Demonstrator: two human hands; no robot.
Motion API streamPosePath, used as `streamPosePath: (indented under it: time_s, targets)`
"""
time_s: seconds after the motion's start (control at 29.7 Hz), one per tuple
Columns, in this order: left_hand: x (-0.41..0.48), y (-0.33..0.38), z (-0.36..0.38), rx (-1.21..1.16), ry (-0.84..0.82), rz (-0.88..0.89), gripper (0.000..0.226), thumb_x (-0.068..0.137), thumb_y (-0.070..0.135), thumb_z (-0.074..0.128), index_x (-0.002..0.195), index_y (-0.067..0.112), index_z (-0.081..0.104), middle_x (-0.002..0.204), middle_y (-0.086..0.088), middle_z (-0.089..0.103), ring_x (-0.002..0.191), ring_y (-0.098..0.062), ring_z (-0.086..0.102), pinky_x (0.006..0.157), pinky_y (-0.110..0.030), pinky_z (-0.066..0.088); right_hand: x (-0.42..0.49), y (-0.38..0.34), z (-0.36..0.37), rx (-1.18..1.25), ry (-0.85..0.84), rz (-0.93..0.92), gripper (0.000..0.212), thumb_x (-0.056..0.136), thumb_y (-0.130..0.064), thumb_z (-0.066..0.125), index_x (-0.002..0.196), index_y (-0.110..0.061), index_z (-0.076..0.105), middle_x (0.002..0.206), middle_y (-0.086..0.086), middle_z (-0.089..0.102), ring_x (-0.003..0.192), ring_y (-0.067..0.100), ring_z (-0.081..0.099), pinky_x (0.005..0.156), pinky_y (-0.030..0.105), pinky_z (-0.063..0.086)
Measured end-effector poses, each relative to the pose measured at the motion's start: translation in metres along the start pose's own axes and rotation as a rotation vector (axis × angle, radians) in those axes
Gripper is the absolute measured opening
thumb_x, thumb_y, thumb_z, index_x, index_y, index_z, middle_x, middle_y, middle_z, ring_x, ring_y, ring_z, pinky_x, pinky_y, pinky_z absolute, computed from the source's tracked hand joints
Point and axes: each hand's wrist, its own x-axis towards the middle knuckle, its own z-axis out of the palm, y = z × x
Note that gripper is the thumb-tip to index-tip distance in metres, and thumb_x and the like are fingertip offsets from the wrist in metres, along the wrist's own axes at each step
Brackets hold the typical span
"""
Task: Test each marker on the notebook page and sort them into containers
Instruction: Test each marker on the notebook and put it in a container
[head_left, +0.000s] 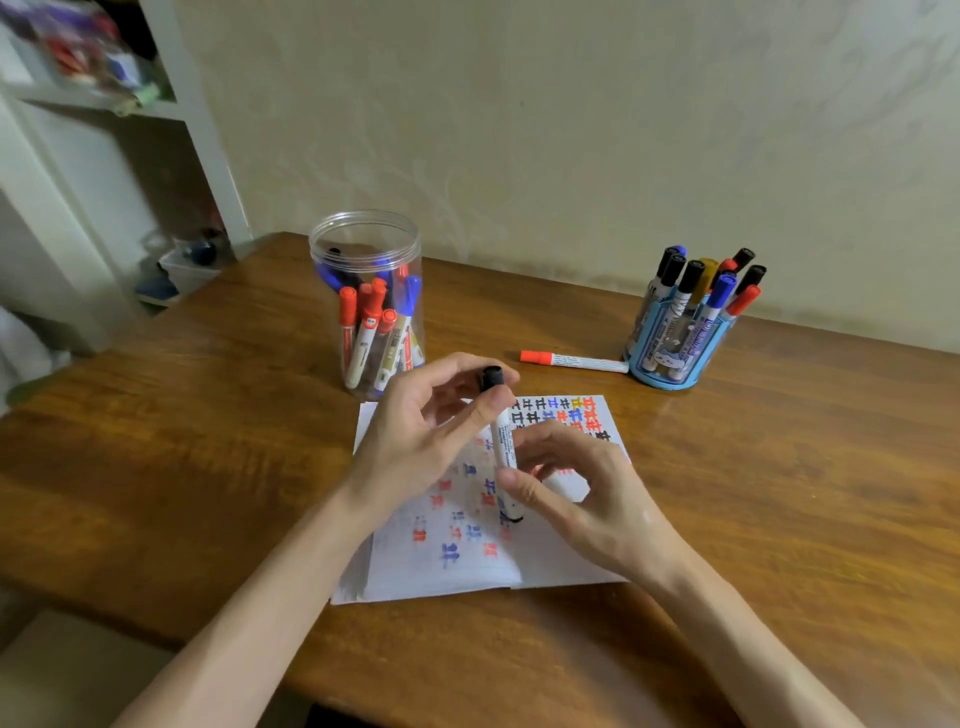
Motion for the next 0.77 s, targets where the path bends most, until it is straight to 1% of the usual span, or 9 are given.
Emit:
streamPosePath:
  time_s: [0.07,0.13,0.2,0.27,0.37,0.47,0.61,0.67,0.77]
  targets:
    - [-0.006,0.011,-0.015,-0.003,0.053,0.044,0.025,0.093,0.017,0.071,0.116,0.01,0.07,0.104,0.0,0.075,0.105,-0.021,0.071,0.087,-0.026,0.056,0.005,-0.011,0.007,-0.016,-0.046,0.003,0.025,0.097,-0.042,0.069,0.114,-0.025,0.075,0.106,-0.017,0.075,0.098,0.01,0.072,0.083,0.023,0.056]
    - [-0.015,0.02,-0.034,0.033,0.094,0.087,0.027,0.093,0.014,0.071,0.119,0.009,0.067,0.104,-0.005,0.074,0.105,-0.027,0.071,0.09,-0.034,0.058,0.01,-0.02,0.014,-0.028,-0.067,-0.011,0.029,0.098,-0.045,0.066,0.118,-0.026,0.074,0.111,-0.017,0.075,0.1,0.009,0.072,0.085,0.025,0.058]
    - [-0.03,0.029,-0.056,0.078,0.139,0.094,0.028,0.092,0.013,0.071,0.12,0.008,0.065,0.108,-0.005,0.074,0.107,-0.025,0.071,0.092,-0.032,0.058,0.017,-0.027,0.023,-0.033,-0.053,-0.04,0.026,0.101,-0.039,0.065,0.119,-0.023,0.073,0.115,-0.015,0.075,0.099,0.01,0.073,0.086,0.03,0.059]
    - [-0.049,0.037,-0.078,0.146,0.189,0.074,0.029,0.092,0.017,0.071,0.12,0.011,0.066,0.11,-0.001,0.075,0.109,-0.021,0.071,0.091,-0.028,0.058,0.024,-0.033,0.036,-0.049,-0.068,-0.079,0.02,0.102,-0.03,0.066,0.12,-0.023,0.073,0.118,-0.014,0.073,0.099,0.009,0.072,0.085,0.03,0.059]
    - [-0.084,0.046,-0.106,0.267,0.242,0.03,0.027,0.092,0.024,0.071,0.118,0.015,0.066,0.109,0.0,0.074,0.109,-0.023,0.07,0.09,-0.034,0.06,0.036,-0.044,0.061,-0.103,-0.144,-0.152,0.023,0.102,-0.022,0.068,0.124,-0.024,0.071,0.12,-0.011,0.07,0.101,0.006,0.07,0.086,0.028,0.058]
    - [-0.13,0.056,-0.136,0.351,0.279,-0.023,0.024,0.093,0.021,0.073,0.115,0.013,0.065,0.106,-0.001,0.074,0.106,-0.025,0.071,0.088,-0.039,0.061,0.047,-0.059,0.1,-0.094,-0.206,-0.251,0.024,0.1,-0.015,0.068,0.124,-0.02,0.071,0.118,-0.005,0.07,0.098,0.008,0.07,0.085,0.03,0.057]
    - [-0.191,0.069,-0.161,0.441,0.341,-0.087,0.021,0.091,0.016,0.073,0.111,0.014,0.066,0.103,0.0,0.075,0.103,-0.024,0.072,0.087,-0.041,0.06,0.057,-0.076,0.142,-0.042,-0.287,-0.368,0.023,0.101,-0.013,0.067,0.124,-0.015,0.07,0.118,-0.001,0.068,0.097,0.012,0.071,0.083,0.028,0.059]
    - [-0.217,0.072,-0.169,0.446,0.384,-0.121,0.02,0.091,0.014,0.075,0.109,0.014,0.067,0.101,-0.001,0.075,0.101,-0.025,0.072,0.088,-0.046,0.058,0.06,-0.082,0.156,-0.017,-0.313,-0.395,0.023,0.101,-0.013,0.067,0.124,-0.016,0.069,0.118,-0.002,0.068,0.097,0.013,0.072,0.083,0.029,0.059]
    - [-0.249,0.071,-0.175,0.462,0.368,-0.175,0.022,0.09,0.01,0.077,0.109,0.013,0.067,0.1,-0.002,0.075,0.099,-0.025,0.072,0.085,-0.05,0.056,0.061,-0.087,0.169,-0.016,-0.344,-0.417,0.024,0.103,-0.012,0.063,0.125,-0.019,0.068,0.121,-0.005,0.068,0.1,0.013,0.071,0.086,0.032,0.06]
